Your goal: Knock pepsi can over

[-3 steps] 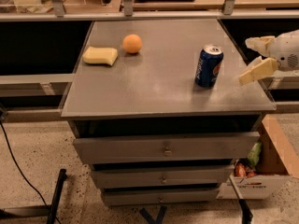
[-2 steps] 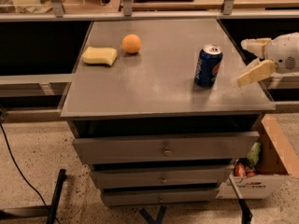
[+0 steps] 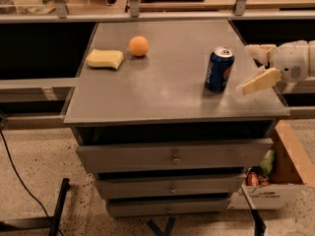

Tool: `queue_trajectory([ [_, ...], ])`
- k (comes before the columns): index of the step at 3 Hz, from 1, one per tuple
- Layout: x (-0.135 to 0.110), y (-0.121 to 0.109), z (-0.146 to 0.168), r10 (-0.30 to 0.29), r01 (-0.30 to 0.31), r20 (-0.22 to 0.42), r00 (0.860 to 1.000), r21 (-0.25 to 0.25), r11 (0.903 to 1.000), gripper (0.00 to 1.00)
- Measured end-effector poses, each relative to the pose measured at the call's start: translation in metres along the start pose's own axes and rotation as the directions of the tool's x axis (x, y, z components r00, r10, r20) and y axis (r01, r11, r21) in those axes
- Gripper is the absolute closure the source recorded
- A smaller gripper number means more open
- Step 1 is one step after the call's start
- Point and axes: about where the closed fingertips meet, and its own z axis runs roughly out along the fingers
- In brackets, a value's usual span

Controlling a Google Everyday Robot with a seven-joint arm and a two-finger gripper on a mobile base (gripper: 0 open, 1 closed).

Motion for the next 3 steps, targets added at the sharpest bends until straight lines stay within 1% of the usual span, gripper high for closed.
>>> queue_trajectory([
  [1, 0.0001, 0.0087, 0.0187, -0.009, 0.013, 0.07, 0.998, -0.054, 0.9985, 0.0],
  [2, 0.0001, 0.0087, 0.0188, -0.009, 0.013, 0.07, 0.998, -0.054, 0.9984, 0.0],
  [3, 0.0046, 0.0051, 0.0251, 0.007, 0.004, 0.133, 0.991, -0.082, 0.9966, 0.0],
])
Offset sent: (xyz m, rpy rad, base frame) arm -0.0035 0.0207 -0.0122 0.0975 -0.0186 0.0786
